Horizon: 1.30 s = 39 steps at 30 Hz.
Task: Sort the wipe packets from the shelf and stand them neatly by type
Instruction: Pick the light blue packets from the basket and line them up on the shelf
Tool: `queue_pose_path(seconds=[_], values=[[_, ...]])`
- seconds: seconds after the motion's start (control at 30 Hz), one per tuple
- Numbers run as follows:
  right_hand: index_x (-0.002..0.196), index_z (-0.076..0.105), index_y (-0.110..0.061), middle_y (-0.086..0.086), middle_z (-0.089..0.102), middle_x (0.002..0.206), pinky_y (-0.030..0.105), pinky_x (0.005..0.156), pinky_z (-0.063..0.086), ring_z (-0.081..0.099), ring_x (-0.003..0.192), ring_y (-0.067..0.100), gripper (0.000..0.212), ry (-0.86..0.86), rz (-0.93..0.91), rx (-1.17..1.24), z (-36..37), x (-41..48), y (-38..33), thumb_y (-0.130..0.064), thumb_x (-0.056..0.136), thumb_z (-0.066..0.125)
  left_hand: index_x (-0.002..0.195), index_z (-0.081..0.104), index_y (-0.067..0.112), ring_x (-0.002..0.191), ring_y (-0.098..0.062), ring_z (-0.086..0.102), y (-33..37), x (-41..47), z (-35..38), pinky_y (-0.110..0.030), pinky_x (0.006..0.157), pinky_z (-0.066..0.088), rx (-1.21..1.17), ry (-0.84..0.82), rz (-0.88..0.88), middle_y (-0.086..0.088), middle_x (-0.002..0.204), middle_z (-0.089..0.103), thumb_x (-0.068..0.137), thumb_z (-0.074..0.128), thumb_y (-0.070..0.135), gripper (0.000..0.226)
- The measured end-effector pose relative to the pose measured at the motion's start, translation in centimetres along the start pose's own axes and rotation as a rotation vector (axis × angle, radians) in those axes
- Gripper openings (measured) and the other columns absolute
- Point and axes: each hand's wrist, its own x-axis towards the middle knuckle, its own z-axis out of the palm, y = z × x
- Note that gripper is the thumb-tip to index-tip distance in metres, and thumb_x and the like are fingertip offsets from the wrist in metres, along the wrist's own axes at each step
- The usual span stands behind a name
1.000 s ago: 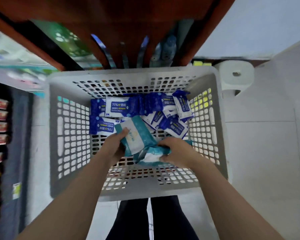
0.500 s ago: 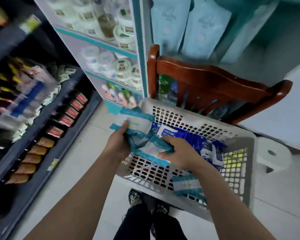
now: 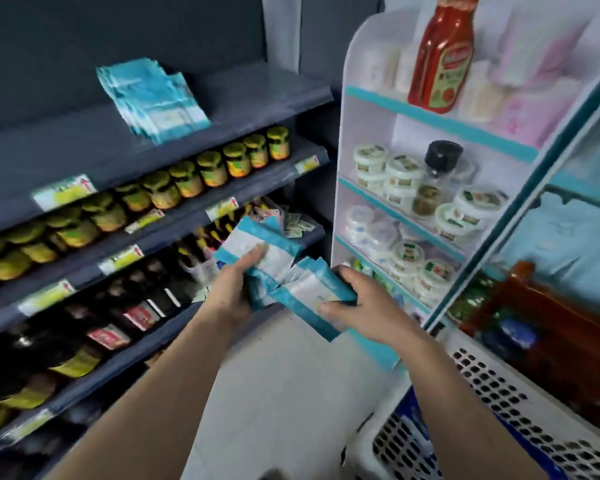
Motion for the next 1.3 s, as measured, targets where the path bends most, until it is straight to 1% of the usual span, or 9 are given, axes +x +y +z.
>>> queue_pose_path(seconds=[0.23,0.37,0.47,0.57,0.77,0.9,1.03,1.13,1.3], values=[[0.104,0.06,-0.029,-0.008,0.071,0.101,0.031,0.081,0.054,0.067,0.091,0.01,0.03,-0.034,-0.118,0.012,5.1,9.1,-8.3,-0.022,0.077,0.074,0.105,0.062,0.006,0.077,-0.021,0.071,12.2,1.2,-5.2,-0.037,0.064,0.059,0.093,-0.057,0.178,-0.007,0.093,0.073,0.087,0.056,-0.002,0.021],[0.104,0.058,-0.029,-0.009,0.069,0.1,0.018,0.073,0.049,0.065,0.088,0.007,0.029,-0.059,-0.198,-0.027,6.0,13.4,-12.0,-0.019,0.082,0.074,0.114,0.057,0.0,0.082,-0.03,0.07,17.6,2.2,-6.7,-0.051,0.076,0.056,0.208,0.049,0.295,-0.018,0.111,0.069,0.073,0.07,-0.002,0.043],[0.103,0.061,-0.025,-0.008,0.069,0.097,0.026,0.073,0.05,0.065,0.086,0.008,0.028,-0.061,-0.268,-0.08,6.0,16.9,-14.0,-0.023,0.08,0.075,0.12,0.053,-0.002,0.083,-0.027,0.072,21.1,3.6,-6.8,-0.04,0.063,0.059,0.266,0.124,0.395,-0.016,0.109,0.07,0.077,0.071,-0.005,0.047],[0.107,0.06,-0.032,-0.016,0.067,0.096,0.011,0.066,0.045,0.062,0.08,-0.007,0.034,-0.081,-0.324,-0.081,5.4,20.4,-15.8,-0.02,0.08,0.076,0.117,0.055,0.002,0.086,-0.024,0.071,24.0,5.5,-6.2,-0.036,0.067,0.059,0.383,0.168,0.474,-0.01,0.109,0.07,0.082,0.069,-0.002,0.038],[0.113,0.064,-0.028,-0.012,0.068,0.103,0.023,0.078,0.05,0.063,0.091,0.002,0.038,-0.105,-0.41,-0.167,2.8,27.9,-18.1,-0.02,0.078,0.077,0.107,0.061,0.014,0.091,-0.022,0.068,30.2,10.0,-4.3,-0.037,0.079,0.056,0.834,0.235,0.649,-0.004,0.106,0.069,0.083,0.071,0.006,0.028],[0.11,0.065,-0.033,-0.014,0.069,0.102,0.034,0.083,0.053,0.064,0.093,0.005,0.036,-0.15,-0.475,-0.274,1.3,32.3,-19.3,-0.02,0.078,0.076,0.122,0.061,0.018,0.096,-0.017,0.065,33.8,12.7,-2.3,-0.035,0.084,0.053,1.234,0.298,0.817,0.003,0.112,0.067,0.08,0.072,0.012,0.044],[0.115,0.065,-0.034,-0.016,0.068,0.103,0.04,0.084,0.053,0.063,0.093,0.006,0.04,-0.157,-0.494,-0.37,0.9,35.6,-20.4,-0.022,0.078,0.075,0.113,0.063,0.024,0.08,-0.011,0.059,35.4,15.3,-1.3,-0.017,0.066,0.042,1.426,0.257,0.763,0.011,0.097,0.065,0.085,0.069,0.019,0.029],[0.118,0.064,-0.033,-0.017,0.064,0.099,0.038,0.085,0.051,0.059,0.092,0.007,0.042,-0.156,-0.51,-0.443,1.0,37.6,-21.5,-0.025,0.078,0.076,0.129,0.059,0.018,0.091,-0.011,0.056,36.1,17.3,-1.8,-0.019,0.079,0.04,1.572,0.24,0.664,0.002,0.115,0.065,0.085,0.067,0.014,0.044],[0.13,0.057,-0.031,-0.015,0.05,0.107,0.032,0.094,0.042,0.051,0.11,0.012,0.052,-0.169,-0.5,-0.616,1.7,40.6,-22.9,-0.032,0.081,0.074,0.133,0.056,0.026,0.092,-0.016,0.056,37.0,19.5,-4.0,-0.023,0.078,0.042,1.619,0.24,0.554,-0.001,0.119,0.062,0.086,0.06,0.006,0.051]])
